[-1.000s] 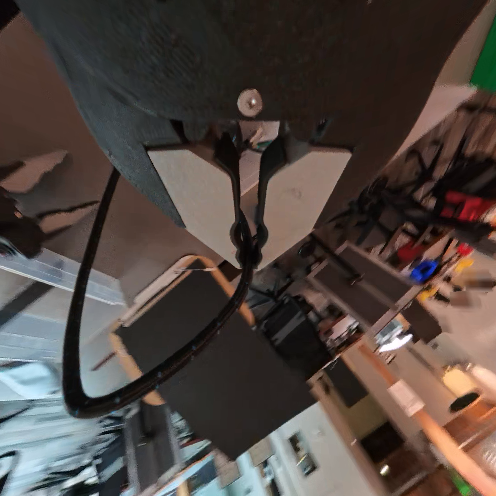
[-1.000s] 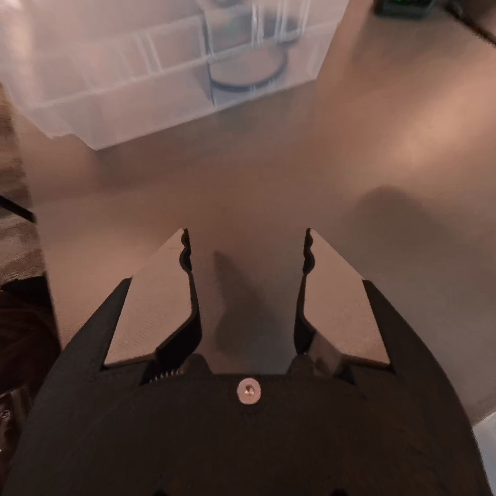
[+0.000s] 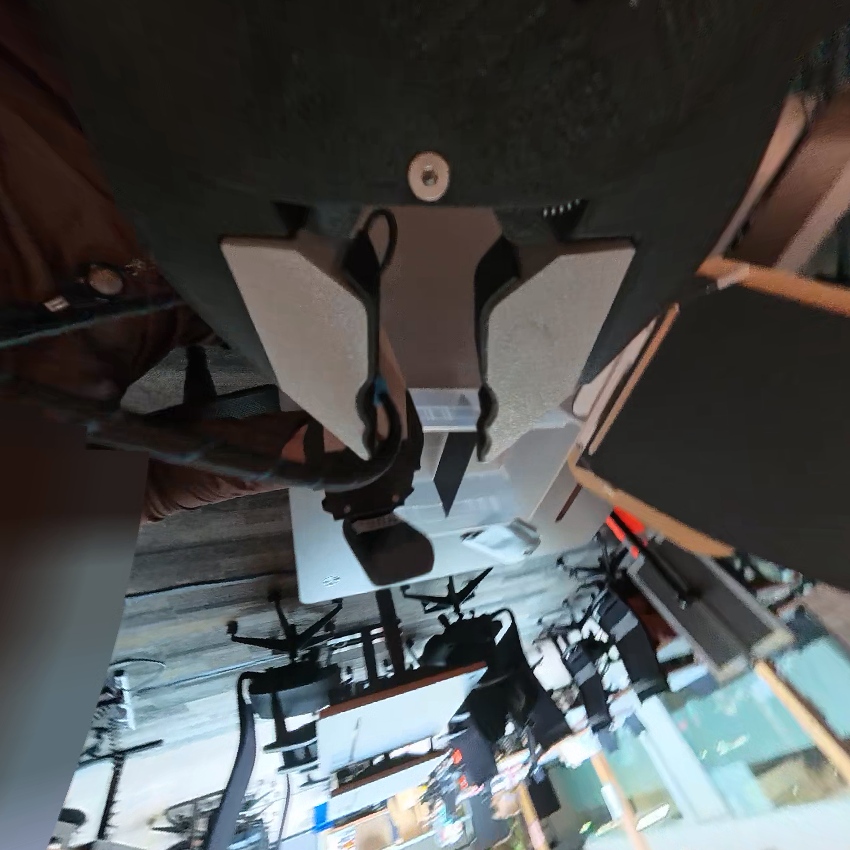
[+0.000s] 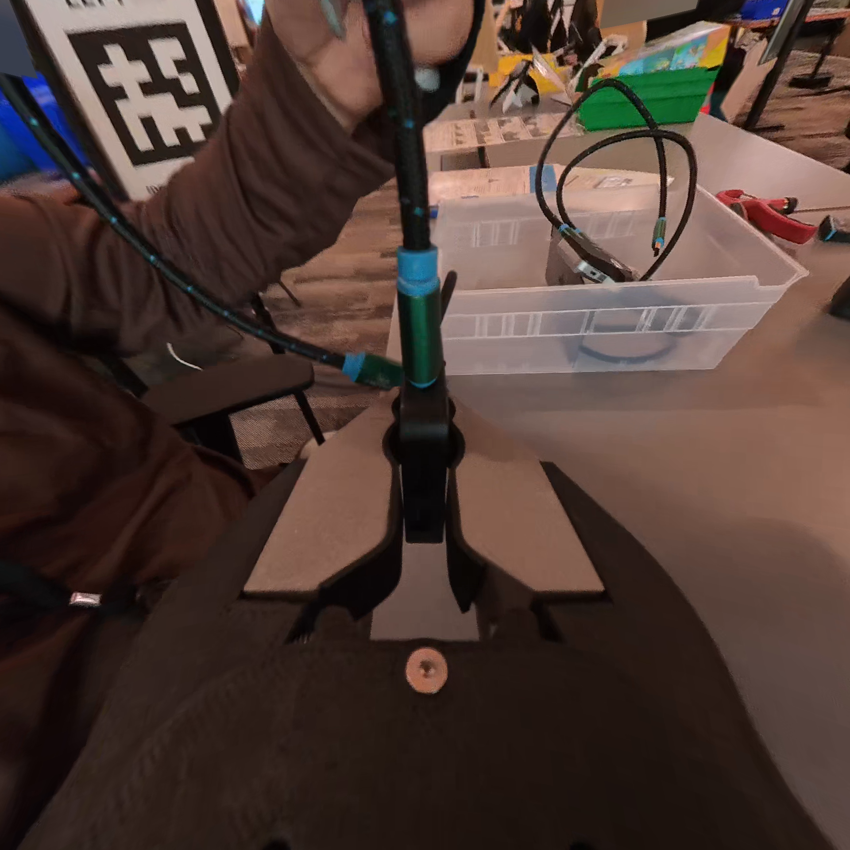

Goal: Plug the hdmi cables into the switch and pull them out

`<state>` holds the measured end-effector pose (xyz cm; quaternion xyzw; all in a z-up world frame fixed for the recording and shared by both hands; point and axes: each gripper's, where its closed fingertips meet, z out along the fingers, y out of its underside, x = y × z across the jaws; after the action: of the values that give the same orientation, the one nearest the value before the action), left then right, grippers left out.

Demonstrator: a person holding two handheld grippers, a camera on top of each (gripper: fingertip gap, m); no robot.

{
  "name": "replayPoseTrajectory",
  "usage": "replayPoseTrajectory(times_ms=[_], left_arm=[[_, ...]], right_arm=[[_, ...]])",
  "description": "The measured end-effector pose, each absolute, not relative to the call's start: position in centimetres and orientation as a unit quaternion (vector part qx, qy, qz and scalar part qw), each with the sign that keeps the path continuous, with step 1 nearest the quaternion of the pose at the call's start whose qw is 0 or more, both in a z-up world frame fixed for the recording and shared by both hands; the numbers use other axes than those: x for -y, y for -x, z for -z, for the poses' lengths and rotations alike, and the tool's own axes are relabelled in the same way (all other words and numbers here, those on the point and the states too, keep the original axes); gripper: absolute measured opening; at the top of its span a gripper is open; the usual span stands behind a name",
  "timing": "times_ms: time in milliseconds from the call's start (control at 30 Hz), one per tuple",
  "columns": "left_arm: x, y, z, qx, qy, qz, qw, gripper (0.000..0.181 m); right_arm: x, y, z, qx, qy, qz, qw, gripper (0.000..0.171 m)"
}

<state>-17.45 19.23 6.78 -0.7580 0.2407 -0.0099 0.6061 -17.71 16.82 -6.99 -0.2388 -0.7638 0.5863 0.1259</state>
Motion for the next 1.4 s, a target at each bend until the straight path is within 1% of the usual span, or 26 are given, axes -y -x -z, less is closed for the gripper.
replayPoseTrajectory(times_ms=[67,100,133,200,267,367,467,567,600,633,733,1067,1133,1167,1200,1233,1400], left_arm=[[-18.8,19.6,-5.1,-0.184,0.789,0.003,0.586,0.051],[-18.4,20.5,-3.9,-0.163,0.804,-0.003,0.572,0.059],[-18.0,21.1,-2.5,-0.145,0.817,-0.004,0.558,0.062],[-17.1,21.5,0.5,-0.123,0.839,0.012,0.530,0.065],[-16.9,20.7,2.9,-0.122,0.846,0.039,0.518,0.064],[-17.7,18.4,4.6,-0.140,0.831,0.089,0.531,0.062],[-18.7,16.3,5.5,-0.149,0.808,0.158,0.548,0.073],[-19.7,15.5,5.9,-0.150,0.792,0.169,0.567,0.063],[-20.0,15.2,5.8,-0.152,0.787,0.172,0.572,0.056],[-20.2,15.0,5.8,-0.156,0.784,0.169,0.577,0.043],[-20.6,15.5,5.9,-0.150,0.789,0.136,0.579,0.041],[-20.6,14.8,5.9,-0.144,0.790,0.135,0.581,0.039],[-20.4,14.8,5.5,-0.139,0.783,0.138,0.590,0.036],[-20.2,14.8,5.3,-0.135,0.778,0.142,0.597,0.030],[-19.9,14.6,5.0,-0.136,0.769,0.152,0.606,0.022],[-19.8,14.5,4.7,-0.132,0.760,0.161,0.616,0.020],[-19.9,14.3,5.2,-0.124,0.754,0.154,0.626,0.021]], right_arm=[[-17.4,17.8,6.7,0.754,0.244,-0.598,0.119,0.010],[-17.7,17.9,6.4,0.748,0.245,-0.605,0.120,0.010],[-17.9,17.9,6.0,0.740,0.246,-0.615,0.120,0.010],[-18.0,17.7,5.2,0.725,0.240,-0.635,0.113,0.011],[-17.9,17.4,4.9,0.720,0.232,-0.646,0.102,0.011],[-17.3,17.2,4.6,0.713,0.219,-0.659,0.101,0.011],[-16.8,16.8,3.7,0.692,0.207,-0.686,0.088,0.011],[-16.5,16.8,3.6,0.686,0.207,-0.692,0.086,0.011],[-16.4,17.0,3.9,0.688,0.211,-0.688,0.090,0.011],[-16.4,17.2,4.2,0.691,0.214,-0.684,0.097,0.011],[-16.7,17.6,4.3,0.691,0.218,-0.681,0.106,0.011],[-17.1,16.6,4.2,0.720,0.208,-0.654,0.103,0.012],[-17.2,16.3,3.6,0.701,0.205,-0.678,0.079,0.015],[-17.3,16.1,3.0,0.685,0.201,-0.698,0.060,0.019],[-17.3,15.9,2.5,0.668,0.196,-0.717,0.042,0.018],[-17.3,15.9,2.3,0.657,0.195,-0.728,0.029,0.016],[-17.0,16.2,2.6,0.631,0.199,-0.750,-0.020,0.013]])
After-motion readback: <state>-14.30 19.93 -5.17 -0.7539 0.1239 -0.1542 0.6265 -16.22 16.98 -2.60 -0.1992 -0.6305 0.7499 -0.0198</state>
